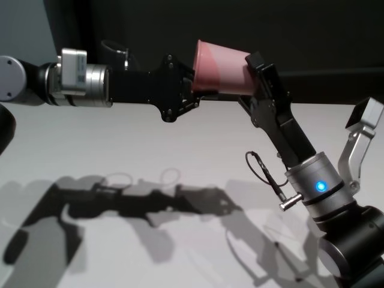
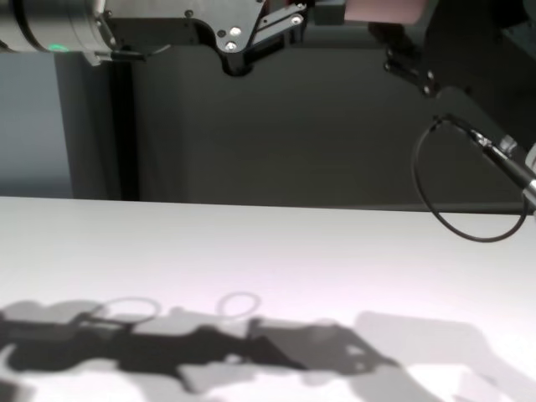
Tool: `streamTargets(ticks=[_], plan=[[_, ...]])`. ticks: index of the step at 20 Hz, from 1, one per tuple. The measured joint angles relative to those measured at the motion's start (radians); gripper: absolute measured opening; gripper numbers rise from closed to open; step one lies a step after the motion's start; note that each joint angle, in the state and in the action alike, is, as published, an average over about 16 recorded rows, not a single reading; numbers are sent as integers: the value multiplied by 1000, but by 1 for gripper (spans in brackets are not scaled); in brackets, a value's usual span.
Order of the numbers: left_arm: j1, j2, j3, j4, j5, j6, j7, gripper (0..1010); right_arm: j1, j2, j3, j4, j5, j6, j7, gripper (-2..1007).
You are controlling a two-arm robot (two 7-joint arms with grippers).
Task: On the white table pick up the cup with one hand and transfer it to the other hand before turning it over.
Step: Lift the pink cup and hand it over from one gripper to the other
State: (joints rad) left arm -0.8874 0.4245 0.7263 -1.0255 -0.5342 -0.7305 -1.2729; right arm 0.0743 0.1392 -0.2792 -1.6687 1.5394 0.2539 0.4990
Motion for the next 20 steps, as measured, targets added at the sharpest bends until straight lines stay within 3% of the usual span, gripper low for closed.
streamTargets(ticks=[20], plan=[[0,0,0,0,0,0,0,40,0,-1,2,2,-1,1,0,749]])
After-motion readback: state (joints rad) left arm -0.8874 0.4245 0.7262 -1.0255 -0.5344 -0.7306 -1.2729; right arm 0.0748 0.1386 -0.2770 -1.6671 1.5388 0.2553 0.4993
